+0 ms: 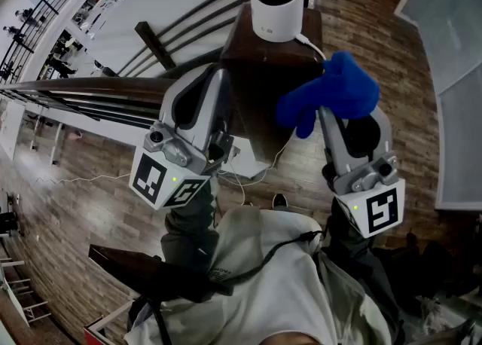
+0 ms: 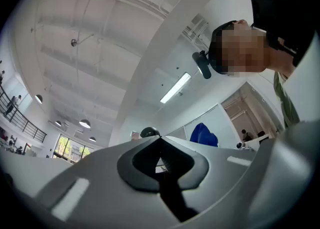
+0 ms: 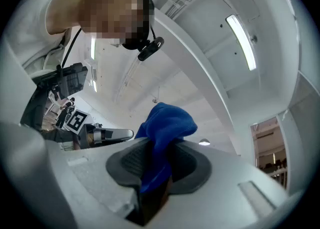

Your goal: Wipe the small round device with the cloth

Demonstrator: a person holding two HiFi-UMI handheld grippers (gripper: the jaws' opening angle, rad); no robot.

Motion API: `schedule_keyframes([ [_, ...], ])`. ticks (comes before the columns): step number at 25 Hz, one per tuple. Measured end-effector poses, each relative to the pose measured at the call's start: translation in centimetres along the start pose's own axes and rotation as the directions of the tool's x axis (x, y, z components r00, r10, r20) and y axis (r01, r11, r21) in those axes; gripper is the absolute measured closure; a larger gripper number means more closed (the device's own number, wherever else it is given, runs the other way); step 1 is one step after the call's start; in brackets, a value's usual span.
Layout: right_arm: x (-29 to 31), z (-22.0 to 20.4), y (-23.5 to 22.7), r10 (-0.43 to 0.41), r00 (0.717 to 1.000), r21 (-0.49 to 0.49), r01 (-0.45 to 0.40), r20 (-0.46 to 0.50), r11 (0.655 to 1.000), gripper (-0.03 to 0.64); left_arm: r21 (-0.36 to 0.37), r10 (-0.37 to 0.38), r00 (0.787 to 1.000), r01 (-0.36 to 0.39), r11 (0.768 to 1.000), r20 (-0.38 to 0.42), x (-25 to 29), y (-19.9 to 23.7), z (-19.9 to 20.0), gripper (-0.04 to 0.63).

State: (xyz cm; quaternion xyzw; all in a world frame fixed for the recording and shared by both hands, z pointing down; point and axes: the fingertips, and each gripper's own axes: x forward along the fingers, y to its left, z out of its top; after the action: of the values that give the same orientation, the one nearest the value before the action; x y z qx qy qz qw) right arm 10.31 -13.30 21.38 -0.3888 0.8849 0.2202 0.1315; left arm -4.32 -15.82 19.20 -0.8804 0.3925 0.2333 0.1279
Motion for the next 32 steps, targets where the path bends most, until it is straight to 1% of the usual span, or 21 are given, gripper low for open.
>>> schedule_keyframes([
  [9,-0.3,0.0,0.3,-0.010,1.000,-0.018,0.010,-0.018,1.000,0.522,-0.027,-0.026,1.000,0.026,0.999,0.000,0.2,-0.2,-0.7,0.594],
  [13,-0.6,0.4,0.3,-0.013,1.000,-0.025,0.013,0.005,1.000,0.522,-0.034,-0.033,0.999,0.033,0.999,0.002,0.1,-0.3,-0.7,0.594],
  [14,-0.7,0.6,0.2,-0.011,1.000,-0.046,0.011,0.006,0.999,0.522,-0.034,-0.034,0.999,0.034,0.999,0.003,0.0,-0.3,-0.7,0.594],
  [15,-0.6,0.9,0.1,-0.009,1.000,-0.087,0.009,0.001,0.996,0.522,-0.034,-0.035,0.999,0.035,0.999,0.002,0.0,-0.3,-0.6,0.594],
  [16,-0.4,1.4,-0.1,-0.008,1.000,-0.152,0.007,-0.008,0.988,0.522,-0.035,-0.036,0.999,0.036,0.999,0.000,-0.1,-0.3,-0.6,0.594],
  [17,0.0,2.1,-0.6,-0.011,1.000,-0.237,0.007,-0.014,0.971,0.522,-0.036,-0.037,0.999,0.037,0.999,-0.002,-0.3,-0.2,-0.6,0.594],
  [18,0.8,3.0,-1.1,-0.015,1.000,-0.332,0.009,-0.016,0.943,0.522,-0.036,-0.037,0.999,0.036,0.999,-0.002,-0.4,-0.1,-0.6,0.594],
  [20,3.0,5.0,-2.5,-0.023,1.000,-0.508,0.012,-0.014,0.862,0.522,-0.039,-0.031,1.000,0.031,0.999,0.000,-0.6,0.1,-0.5,0.594],
  [22,5.9,6.7,-3.6,-0.021,1.000,-0.624,0.008,-0.014,0.782,0.521,-0.045,-0.028,1.000,0.028,0.999,0.001,-0.9,0.1,-0.7,0.594],
  [24,9.0,7.9,-4.0,-0.015,1.000,-0.695,-0.001,-0.016,0.719,0.522,-0.051,-0.032,0.999,0.032,0.998,-0.003,-1.2,0.1,-0.8,0.594],
  [25,10.6,8.1,-4.0,-0.013,1.000,-0.719,-0.007,-0.021,0.695,0.521,-0.053,-0.035,0.999,0.034,0.998,-0.005,-1.3,0.1,-0.9,0.594],
  [27,13.1,7.6,-4.0,-0.020,0.998,-0.744,-0.029,-0.057,0.667,0.522,-0.055,-0.037,0.999,0.036,0.998,-0.008,-1.7,0.0,-0.6,0.594],
  [28,13.9,7.0,-4.0,-0.031,0.995,-0.752,-0.053,-0.098,0.658,0.520,-0.055,-0.035,0.999,0.034,0.998,-0.008,-1.9,-0.1,-0.4,0.594],
  [30,14.6,5.5,-3.9,-0.052,0.980,-0.771,-0.119,-0.194,0.626,0.520,-0.054,-0.028,1.000,0.027,0.998,-0.008,-2.2,-0.4,0.2,0.594],
  [31,14.5,5.1,-3.5,-0.054,0.974,-0.782,-0.142,-0.219,0.607,0.522,-0.053,-0.025,1.000,0.024,0.998,-0.007,-2.4,-0.5,0.5,0.594],
  [32,14.4,4.9,-3.1,-0.054,0.973,-0.792,-0.151,-0.226,0.592,0.522,-0.052,-0.022,1.000,0.022,0.998,-0.007,-2.5,-0.5,0.6,0.594],
])
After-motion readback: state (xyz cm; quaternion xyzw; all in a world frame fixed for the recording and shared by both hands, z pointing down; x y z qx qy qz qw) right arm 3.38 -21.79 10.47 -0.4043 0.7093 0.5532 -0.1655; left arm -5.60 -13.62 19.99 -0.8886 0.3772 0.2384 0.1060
